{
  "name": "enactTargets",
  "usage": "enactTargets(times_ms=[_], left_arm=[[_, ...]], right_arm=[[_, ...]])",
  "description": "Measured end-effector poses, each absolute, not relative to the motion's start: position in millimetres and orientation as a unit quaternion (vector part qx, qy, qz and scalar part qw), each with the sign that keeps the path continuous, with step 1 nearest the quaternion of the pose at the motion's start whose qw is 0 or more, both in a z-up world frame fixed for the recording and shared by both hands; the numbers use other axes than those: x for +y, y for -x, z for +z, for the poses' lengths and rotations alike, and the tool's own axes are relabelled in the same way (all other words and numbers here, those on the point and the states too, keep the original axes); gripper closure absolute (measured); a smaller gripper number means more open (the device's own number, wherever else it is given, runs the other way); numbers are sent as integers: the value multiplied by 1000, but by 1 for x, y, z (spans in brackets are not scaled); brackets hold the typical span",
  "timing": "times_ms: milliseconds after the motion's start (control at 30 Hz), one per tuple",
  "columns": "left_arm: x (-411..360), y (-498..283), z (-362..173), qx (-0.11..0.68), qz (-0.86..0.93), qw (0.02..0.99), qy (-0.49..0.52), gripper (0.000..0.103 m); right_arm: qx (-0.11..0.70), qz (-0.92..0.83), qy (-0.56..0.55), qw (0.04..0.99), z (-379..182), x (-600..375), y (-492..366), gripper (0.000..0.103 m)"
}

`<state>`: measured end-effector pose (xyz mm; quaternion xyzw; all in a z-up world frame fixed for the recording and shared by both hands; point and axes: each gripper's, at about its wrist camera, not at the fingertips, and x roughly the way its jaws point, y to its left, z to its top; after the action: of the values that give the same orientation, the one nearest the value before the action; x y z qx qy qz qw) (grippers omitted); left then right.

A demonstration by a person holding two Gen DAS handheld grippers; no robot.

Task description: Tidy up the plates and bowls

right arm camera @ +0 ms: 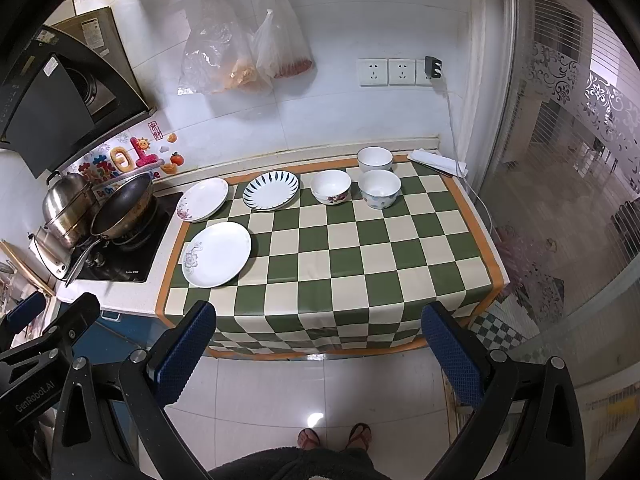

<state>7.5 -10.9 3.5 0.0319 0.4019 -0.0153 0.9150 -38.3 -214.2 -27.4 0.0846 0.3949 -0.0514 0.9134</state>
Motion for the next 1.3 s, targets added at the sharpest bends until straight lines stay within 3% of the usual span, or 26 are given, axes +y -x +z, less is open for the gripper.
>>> enactTargets(times_ms=[1300], left_arm=[[-11, -12, 10, 397, -14, 917, -33, 0]], right_arm=[[389, -53, -89, 915, -21, -213, 37, 0]])
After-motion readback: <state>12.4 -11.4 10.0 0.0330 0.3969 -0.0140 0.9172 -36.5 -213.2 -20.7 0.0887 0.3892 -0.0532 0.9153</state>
